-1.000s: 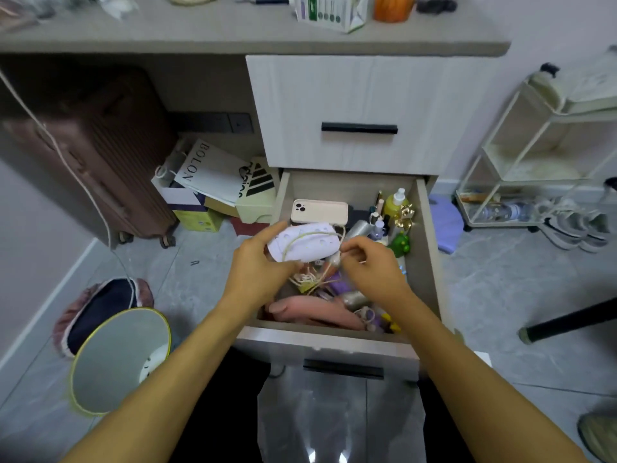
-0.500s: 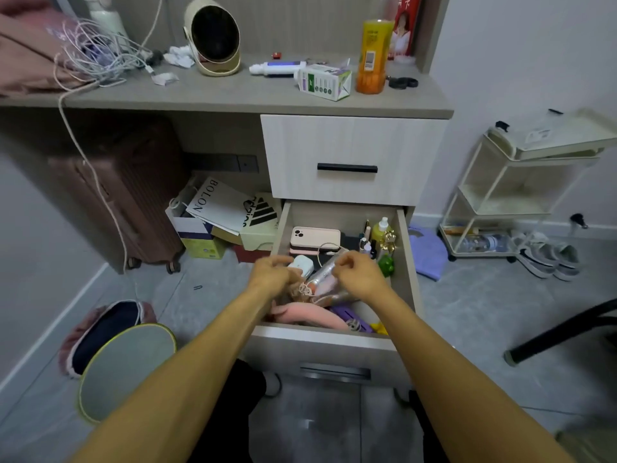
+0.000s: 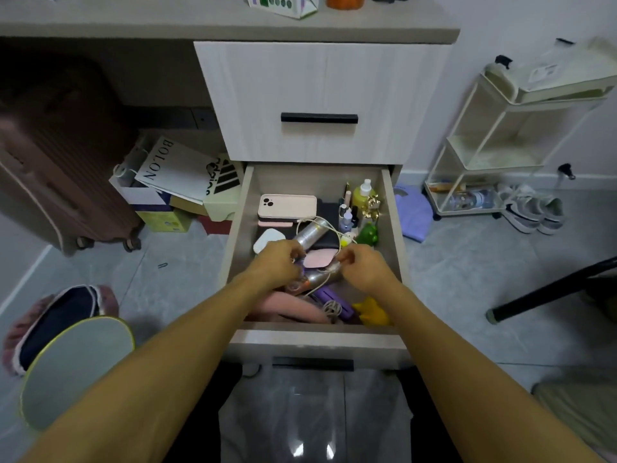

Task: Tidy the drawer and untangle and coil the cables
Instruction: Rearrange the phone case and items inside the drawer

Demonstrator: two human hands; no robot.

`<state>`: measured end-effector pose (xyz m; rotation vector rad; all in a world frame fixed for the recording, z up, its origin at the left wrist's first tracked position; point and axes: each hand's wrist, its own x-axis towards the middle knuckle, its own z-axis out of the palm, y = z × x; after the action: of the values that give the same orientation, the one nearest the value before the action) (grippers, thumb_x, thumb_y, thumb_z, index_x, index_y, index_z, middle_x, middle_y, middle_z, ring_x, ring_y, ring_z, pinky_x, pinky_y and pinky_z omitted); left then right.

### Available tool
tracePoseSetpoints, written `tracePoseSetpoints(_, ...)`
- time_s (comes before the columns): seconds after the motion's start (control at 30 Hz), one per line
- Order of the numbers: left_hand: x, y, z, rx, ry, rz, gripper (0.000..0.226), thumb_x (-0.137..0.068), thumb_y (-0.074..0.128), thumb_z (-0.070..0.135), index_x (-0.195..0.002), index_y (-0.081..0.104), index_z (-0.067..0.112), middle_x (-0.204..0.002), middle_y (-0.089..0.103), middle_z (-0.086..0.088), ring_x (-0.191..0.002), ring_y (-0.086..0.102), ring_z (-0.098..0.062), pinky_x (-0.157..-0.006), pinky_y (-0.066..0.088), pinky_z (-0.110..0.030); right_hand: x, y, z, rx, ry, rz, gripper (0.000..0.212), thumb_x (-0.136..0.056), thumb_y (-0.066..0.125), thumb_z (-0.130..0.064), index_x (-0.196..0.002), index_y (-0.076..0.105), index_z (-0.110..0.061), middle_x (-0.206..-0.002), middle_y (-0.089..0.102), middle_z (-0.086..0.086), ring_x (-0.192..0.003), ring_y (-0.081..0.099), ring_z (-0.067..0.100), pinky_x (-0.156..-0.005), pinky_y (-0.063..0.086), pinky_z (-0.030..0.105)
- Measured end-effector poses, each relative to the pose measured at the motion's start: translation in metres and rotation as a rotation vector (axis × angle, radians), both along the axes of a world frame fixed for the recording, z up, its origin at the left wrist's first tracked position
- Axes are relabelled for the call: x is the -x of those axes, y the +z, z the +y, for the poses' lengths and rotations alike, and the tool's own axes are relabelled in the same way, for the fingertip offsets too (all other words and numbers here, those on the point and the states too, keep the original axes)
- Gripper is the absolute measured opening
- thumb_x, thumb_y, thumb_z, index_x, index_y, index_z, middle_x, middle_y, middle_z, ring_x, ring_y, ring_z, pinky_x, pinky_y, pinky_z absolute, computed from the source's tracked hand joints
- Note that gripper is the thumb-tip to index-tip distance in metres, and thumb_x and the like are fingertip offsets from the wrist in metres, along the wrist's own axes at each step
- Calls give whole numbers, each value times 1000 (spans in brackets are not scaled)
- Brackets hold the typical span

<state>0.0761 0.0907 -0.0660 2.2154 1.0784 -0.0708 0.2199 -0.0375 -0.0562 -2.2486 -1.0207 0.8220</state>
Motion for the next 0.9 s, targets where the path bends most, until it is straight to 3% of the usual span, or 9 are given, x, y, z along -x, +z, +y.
tracePoseSetpoints(0.1,-28,-13,6,-118,-232,170,58,-78,73,32,-132,55,26,-128,61,-7,-109,60,-27,-91,51,-35,-12,-8,5,-48,9,-20,24,-88,51,-5,-104,67,-12,-103,66,7,-94,60,21,-78,48,28)
tracePoseSetpoints(0.23,-49,-24,4,-327,-356,330,43,-91,54,46,-127,54,23,-123,62,-11,-107,60,-33,-85,47,-37,-18,-16,7,-112,12,-17,19,-89,54,-5,-103,67,-10,-99,67,7,-91,60,19,-76,45,24)
tracePoseSetpoints(0.3,-50,-26,5,-350,-294,276,34,-96,48,37,-126,56,21,-118,63,-13,-103,61,-35,-82,47,-38,-19,-18,5,-132,-5,-14,17,-90,56,-6,-103,66,-9,-100,66,7,-92,60,19,-77,45,24)
tracePoseSetpoints(0.4,-38,-24,13,-223,-166,144,33,-94,54,25,-126,62,20,-108,68,-13,-96,63,-32,-80,50,-37,-17,-14,2,-170,-52,-8,15,-90,56,-8,-101,65,-11,-97,65,5,-87,59,17,-73,45,24)
tracePoseSetpoints(0.53,-10,-3,21,-95,-49,-10,11,-94,60,25,-88,66,17,-81,65,-5,-80,62,-24,-62,39,-26,-8,-1,-1,-175,-41,-2,17,-90,55,-8,-103,66,-10,-96,65,5,-85,59,17,-74,47,25)
tracePoseSetpoints(0.67,13,24,20,-48,103,-192,16,-96,59,18,-100,71,8,-90,71,-9,-82,66,-24,-71,48,-28,2,13,-1,-67,33,-47,17,-87,54,-10,-96,68,-7,-96,67,8,-89,62,24,-80,53,36)
tracePoseSetpoints(0.77,27,47,12,182,297,-447,12,-98,55,12,-95,67,13,-91,71,-11,-69,71,-14,-75,60,-38,12,22,-1,18,53,-82,19,-86,54,-12,-99,66,-5,-99,66,12,-93,61,28,-84,53,43)
tracePoseSetpoints(0.83,37,69,2,320,350,-558,10,-100,52,8,-100,63,10,-95,68,-14,-62,70,-6,-67,58,-25,22,33,-1,-24,40,-77,23,-87,55,-14,-107,63,-5,-103,66,11,-96,61,28,-86,52,42)
tracePoseSetpoints(0.9,47,91,-9,435,373,-640,11,-100,52,8,-106,61,6,-97,68,-16,-64,72,-9,-67,58,-21,35,50,-2,-131,60,-41,29,-91,57,-18,-118,61,-10,-111,64,5,-102,61,24,-88,50,34)
